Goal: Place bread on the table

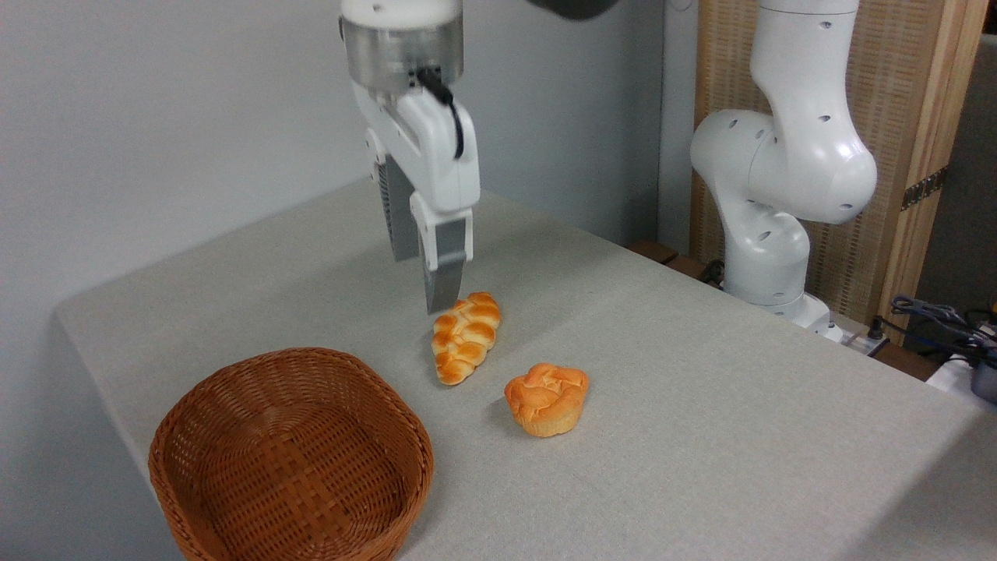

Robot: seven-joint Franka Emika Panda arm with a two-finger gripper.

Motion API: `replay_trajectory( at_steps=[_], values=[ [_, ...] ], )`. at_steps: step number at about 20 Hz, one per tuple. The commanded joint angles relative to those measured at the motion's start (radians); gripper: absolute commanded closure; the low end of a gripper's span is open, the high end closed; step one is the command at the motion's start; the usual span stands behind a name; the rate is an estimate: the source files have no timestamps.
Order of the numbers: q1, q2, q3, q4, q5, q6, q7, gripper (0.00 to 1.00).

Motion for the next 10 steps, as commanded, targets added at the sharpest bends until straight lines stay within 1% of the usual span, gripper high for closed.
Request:
replay_trajectory(
  at_steps=[1, 5, 7, 8, 9, 10],
  values=[
    [-0.013, 0.053, 0.017, 0.11, -0.003, -0.07, -0.208, 0.0],
    [-0.012, 0.09, 0.008, 0.153, 0.006, -0.071, -0.345, 0.0],
    [-0.016, 0.113, 0.001, 0.182, 0.052, -0.076, -0.404, 0.0],
    [-0.018, 0.128, -0.014, 0.19, 0.087, -0.088, -0.433, 0.0],
    [-0.018, 0.131, -0.031, 0.192, 0.102, -0.091, -0.442, 0.0],
    [-0.018, 0.133, -0.052, 0.193, 0.131, -0.091, -0.453, 0.0]
  ],
)
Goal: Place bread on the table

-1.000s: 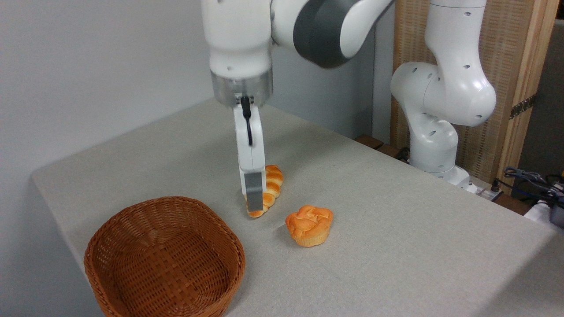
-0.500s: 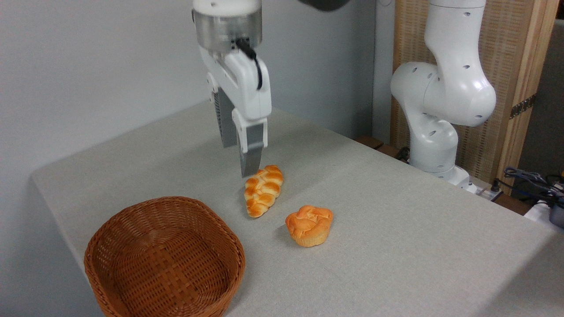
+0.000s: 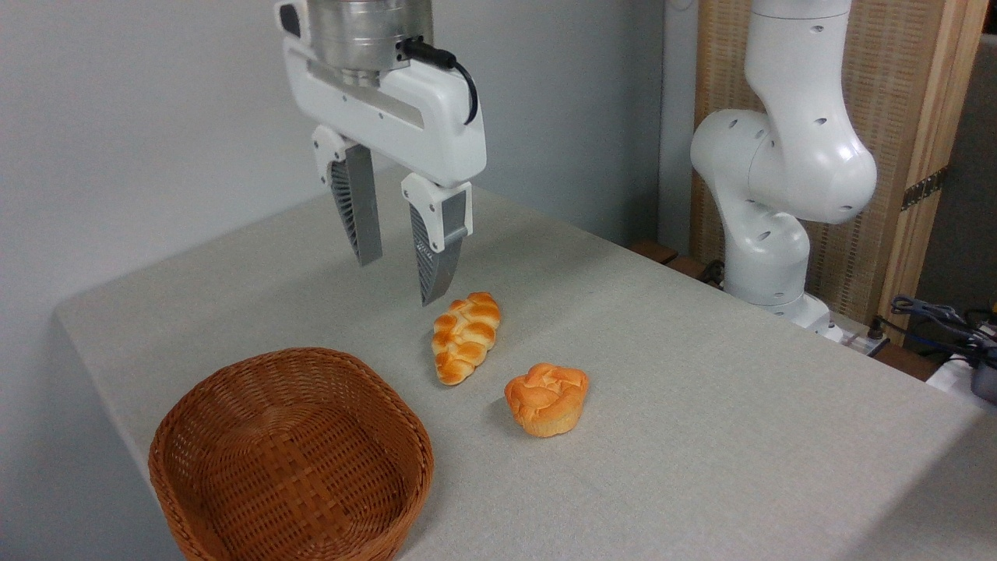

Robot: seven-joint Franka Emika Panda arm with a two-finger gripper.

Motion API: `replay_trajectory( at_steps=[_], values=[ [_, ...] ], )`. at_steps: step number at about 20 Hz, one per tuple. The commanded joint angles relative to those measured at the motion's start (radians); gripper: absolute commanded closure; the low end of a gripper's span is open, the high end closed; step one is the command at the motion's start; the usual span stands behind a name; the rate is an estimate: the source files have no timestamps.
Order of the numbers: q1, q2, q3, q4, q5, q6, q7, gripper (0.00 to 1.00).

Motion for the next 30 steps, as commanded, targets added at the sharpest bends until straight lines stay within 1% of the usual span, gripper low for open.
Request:
replay_trajectory(
  at_steps=[1, 12, 28, 30],
  values=[
    [-0.01, 0.043, -0.049, 0.056, 0.091, -0.047, -0.078, 0.0],
    [-0.01, 0.046, -0.053, 0.056, 0.078, -0.048, -0.075, 0.0],
    [-0.01, 0.044, -0.048, 0.056, 0.078, -0.049, -0.077, 0.0],
    [-0.009, 0.043, -0.045, 0.056, 0.079, -0.049, -0.065, 0.0]
  ],
)
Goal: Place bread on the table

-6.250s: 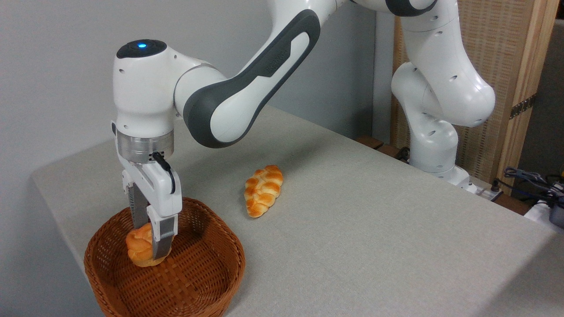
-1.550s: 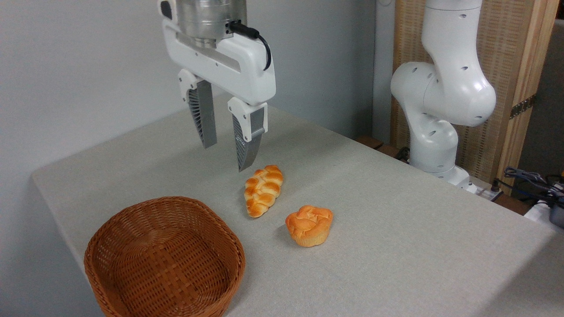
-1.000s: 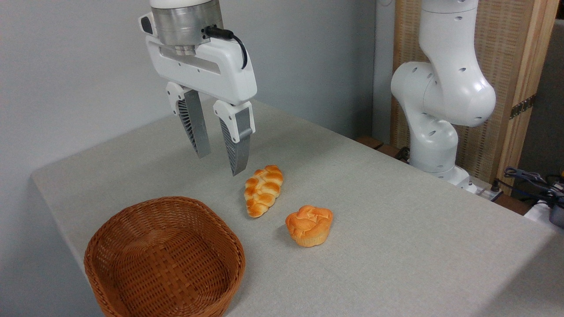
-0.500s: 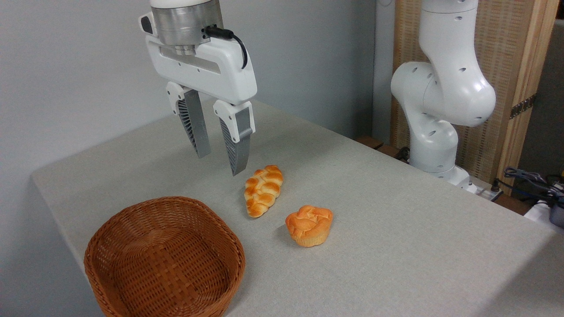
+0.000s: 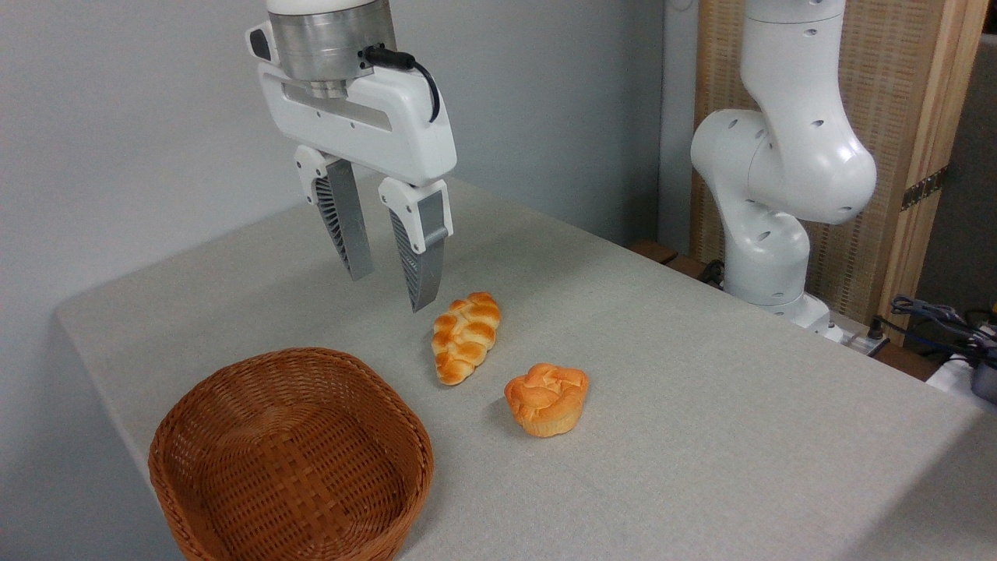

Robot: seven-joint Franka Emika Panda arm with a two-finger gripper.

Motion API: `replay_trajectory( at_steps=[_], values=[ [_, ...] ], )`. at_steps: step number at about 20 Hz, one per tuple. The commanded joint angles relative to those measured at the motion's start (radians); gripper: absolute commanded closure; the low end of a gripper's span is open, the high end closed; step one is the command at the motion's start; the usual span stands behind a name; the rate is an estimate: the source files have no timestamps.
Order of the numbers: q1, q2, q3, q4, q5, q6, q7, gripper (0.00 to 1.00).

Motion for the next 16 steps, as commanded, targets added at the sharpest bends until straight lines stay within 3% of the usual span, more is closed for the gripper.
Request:
replay_trajectory(
  at_steps=[1, 7, 16],
  values=[
    [-0.002, 0.003, 0.008, 0.024, 0.004, -0.034, 0.003, 0.0],
    [-0.002, 0.005, 0.011, 0.024, 0.004, -0.034, 0.118, 0.0],
    [-0.002, 0.003, 0.011, 0.024, 0.004, -0.034, 0.112, 0.0]
  ],
)
